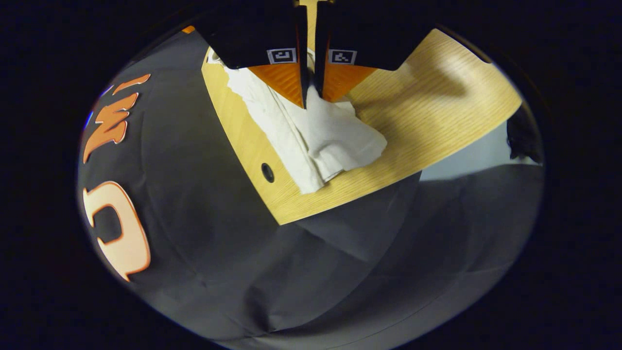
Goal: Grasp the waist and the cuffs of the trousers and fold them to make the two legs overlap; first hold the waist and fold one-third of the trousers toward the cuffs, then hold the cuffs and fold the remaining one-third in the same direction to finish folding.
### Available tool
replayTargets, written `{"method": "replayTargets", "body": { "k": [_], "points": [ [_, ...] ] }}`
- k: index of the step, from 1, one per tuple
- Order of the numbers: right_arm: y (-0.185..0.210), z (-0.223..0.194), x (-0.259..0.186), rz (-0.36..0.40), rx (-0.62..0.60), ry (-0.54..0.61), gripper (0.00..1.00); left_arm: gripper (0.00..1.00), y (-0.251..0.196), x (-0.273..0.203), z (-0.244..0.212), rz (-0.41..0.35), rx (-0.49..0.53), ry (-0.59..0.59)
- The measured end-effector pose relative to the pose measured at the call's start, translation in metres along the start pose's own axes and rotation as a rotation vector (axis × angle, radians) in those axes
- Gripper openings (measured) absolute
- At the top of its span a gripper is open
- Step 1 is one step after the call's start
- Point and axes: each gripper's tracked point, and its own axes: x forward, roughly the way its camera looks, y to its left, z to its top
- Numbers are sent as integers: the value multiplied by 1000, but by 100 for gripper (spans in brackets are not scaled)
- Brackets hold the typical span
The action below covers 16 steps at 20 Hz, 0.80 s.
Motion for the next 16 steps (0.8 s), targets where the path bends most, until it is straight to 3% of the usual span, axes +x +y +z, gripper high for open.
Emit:
{"method": "replayTargets", "body": {
  "k": [5, 13, 14, 15, 16],
  "points": [
    [-23, 11, -17, 10, -1, -20, 95, 10, -61, -28, 17, -14, 221, -99],
    [-64, 26, -47, 17, 22, -84, 95, 10, -132, -50, 16, -34, 336, -155],
    [-71, 27, -52, 6, 15, -93, 85, 10, -138, -50, 14, -35, 347, -158],
    [-80, 28, -56, -6, 7, -100, 95, 10, -145, -52, 13, -36, 361, -164],
    [-87, 29, -60, -16, 1, -109, 96, 10, -153, -53, 13, -40, 376, -169]
  ]
}}
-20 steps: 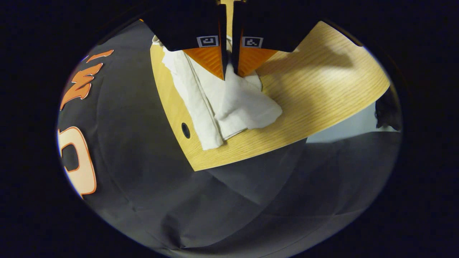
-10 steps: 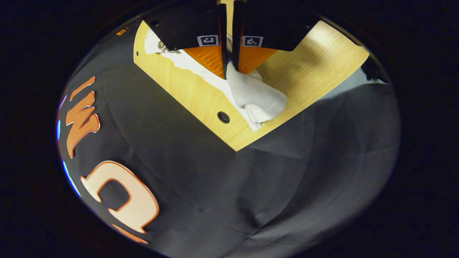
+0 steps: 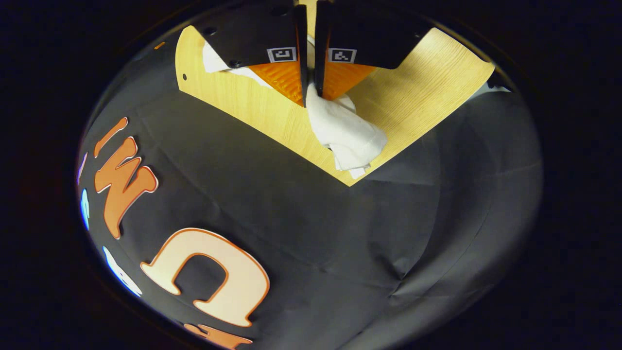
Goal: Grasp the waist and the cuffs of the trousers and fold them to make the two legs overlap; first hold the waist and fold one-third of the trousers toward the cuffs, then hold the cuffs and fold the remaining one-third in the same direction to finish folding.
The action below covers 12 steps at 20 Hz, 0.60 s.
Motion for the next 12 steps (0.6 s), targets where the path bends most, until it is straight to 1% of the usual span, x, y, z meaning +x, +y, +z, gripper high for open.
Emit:
{"method": "replayTargets", "body": {
  "k": [4, 8, 10, 12],
  "points": [
    [-23, 10, -16, -12, -15, -46, 98, 10, -42, 2, 0, -17, 67, -7],
    [-53, 10, -26, -35, -25, -54, 98, 10, -91, 1, -2, -57, 124, -26],
    [-63, 11, -32, -23, 1, -56, 99, 10, -117, 5, -10, -69, 151, -14],
    [-78, 11, -34, -28, 32, -64, 99, 10, -142, 9, -18, -75, 171, -2]
  ]
}}
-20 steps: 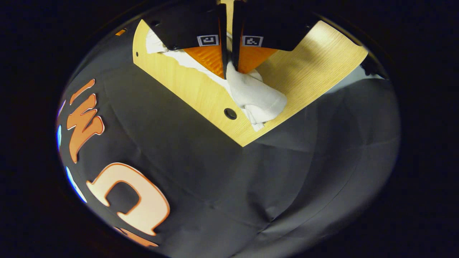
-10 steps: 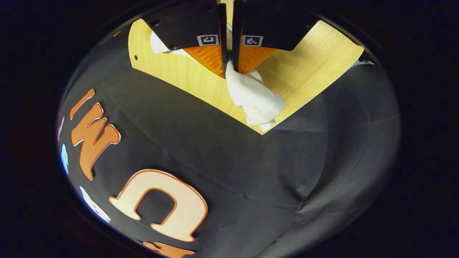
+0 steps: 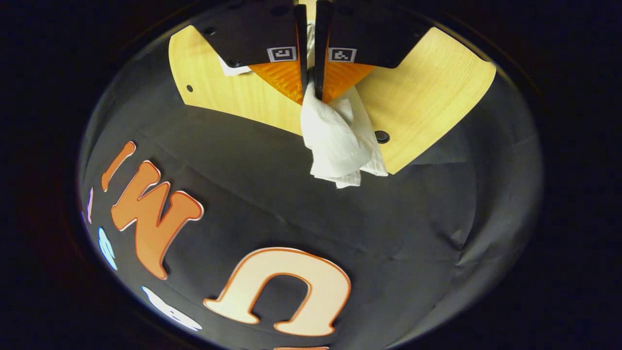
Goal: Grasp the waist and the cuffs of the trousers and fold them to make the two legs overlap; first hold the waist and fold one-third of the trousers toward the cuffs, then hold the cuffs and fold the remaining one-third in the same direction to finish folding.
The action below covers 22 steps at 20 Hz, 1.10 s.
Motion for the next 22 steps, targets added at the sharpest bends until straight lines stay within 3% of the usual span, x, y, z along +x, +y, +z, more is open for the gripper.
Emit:
{"method": "replayTargets", "body": {
  "k": [13, 19, 22],
  "points": [
    [-96, -9, -13, -69, 80, 26, 98, 10, -139, 41, -82, -49, 100, 172],
    [-124, -12, -14, -66, 108, 39, 98, 10, -178, 41, -124, -64, 218, 226],
    [-124, -15, -5, -46, 102, 61, 98, 11, -190, 28, -166, -91, 354, 279]
  ]
}}
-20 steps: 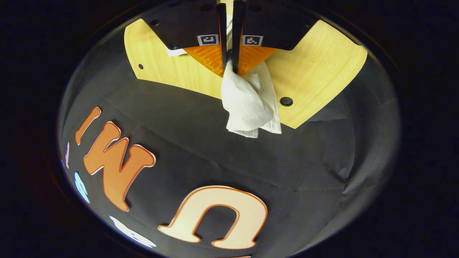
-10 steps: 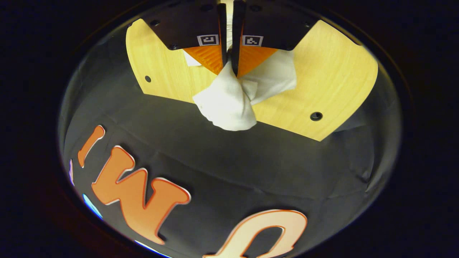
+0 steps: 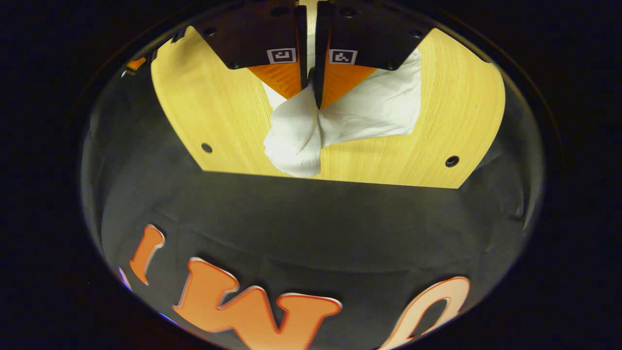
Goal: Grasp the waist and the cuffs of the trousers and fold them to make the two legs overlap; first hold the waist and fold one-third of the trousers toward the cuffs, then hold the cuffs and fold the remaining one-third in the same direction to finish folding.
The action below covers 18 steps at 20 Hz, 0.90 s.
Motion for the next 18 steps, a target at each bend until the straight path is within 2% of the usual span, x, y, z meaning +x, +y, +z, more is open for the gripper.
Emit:
{"method": "replayTargets", "body": {
  "k": [3, 4, 5, 8, 11, 14, 16, 18],
  "points": [
    [9, -3, 9, 37, -22, 24, 98, 19, -34, 3, -56, -78, 194, 98],
    [15, -3, 10, 54, -27, 31, 98, 28, -47, 3, -72, -108, 242, 125],
    [19, -4, 13, 67, -32, 38, 98, 43, -60, 3, -84, -137, 277, 147],
    [33, -7, 20, 101, -62, 62, 98, 77, -96, -13, -118, -229, 257, 219],
    [49, -5, 26, 129, -91, 67, 98, 89, -115, -38, -115, -259, 249, 192],
    [67, 3, 32, 138, -161, 37, 99, 98, -108, -66, -94, -256, 202, 125],
    [80, 12, 33, 130, -230, 2, 99, 99, -85, -87, -70, -210, 168, 51],
    [102, 24, 28, 148, -278, -48, 98, 97, -44, -115, -34, -117, 161, -52]
  ]
}}
